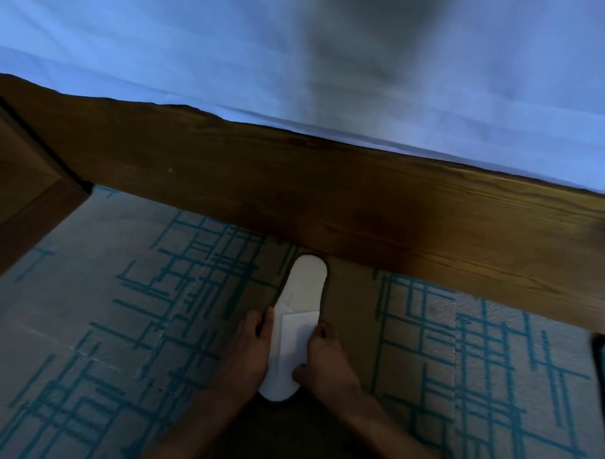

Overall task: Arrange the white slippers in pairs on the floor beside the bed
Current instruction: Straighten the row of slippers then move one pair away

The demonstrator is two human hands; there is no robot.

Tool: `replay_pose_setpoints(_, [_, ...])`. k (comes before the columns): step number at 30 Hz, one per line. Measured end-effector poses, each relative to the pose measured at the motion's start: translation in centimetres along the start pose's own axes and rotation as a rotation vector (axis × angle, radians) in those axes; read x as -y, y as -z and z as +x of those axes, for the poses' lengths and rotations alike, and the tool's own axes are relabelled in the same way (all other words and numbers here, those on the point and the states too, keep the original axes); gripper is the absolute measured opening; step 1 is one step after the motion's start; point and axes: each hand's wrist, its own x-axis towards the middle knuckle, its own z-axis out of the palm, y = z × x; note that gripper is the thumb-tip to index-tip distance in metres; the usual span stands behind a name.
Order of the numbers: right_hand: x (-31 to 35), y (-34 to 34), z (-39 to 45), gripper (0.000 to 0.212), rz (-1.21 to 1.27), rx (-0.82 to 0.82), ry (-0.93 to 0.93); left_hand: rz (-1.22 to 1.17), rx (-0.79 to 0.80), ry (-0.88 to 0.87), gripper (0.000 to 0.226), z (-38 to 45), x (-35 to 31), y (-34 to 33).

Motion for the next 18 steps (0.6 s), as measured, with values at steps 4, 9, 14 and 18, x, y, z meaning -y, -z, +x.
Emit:
replay_pose_setpoints(4, [0.0, 0.1, 0.1, 0.088, 0.019, -0.011, 0.003, 0.053, 0.013, -0.069, 0.041, -0.1, 0.0, 0.2])
replay_pose_setpoints(9, [0.1, 0.1, 0.5, 0.082, 0.020, -0.005, 0.017, 0.392, -0.020, -0.316, 0.038, -0.3, -0.3, 0.8])
replay_pose_setpoints(14, [-0.4, -0.1, 0.5, 0.072, 0.087, -0.034, 0.046, 0.509, -0.024, -0.325, 0.043, -0.4, -0.8, 1.3])
replay_pose_setpoints(18, [-1.3, 0.2, 0.6, 0.054, 0.135, -0.063, 0.074, 0.636, 0.057, -0.279, 0.116, 0.3, 0.1, 1.7])
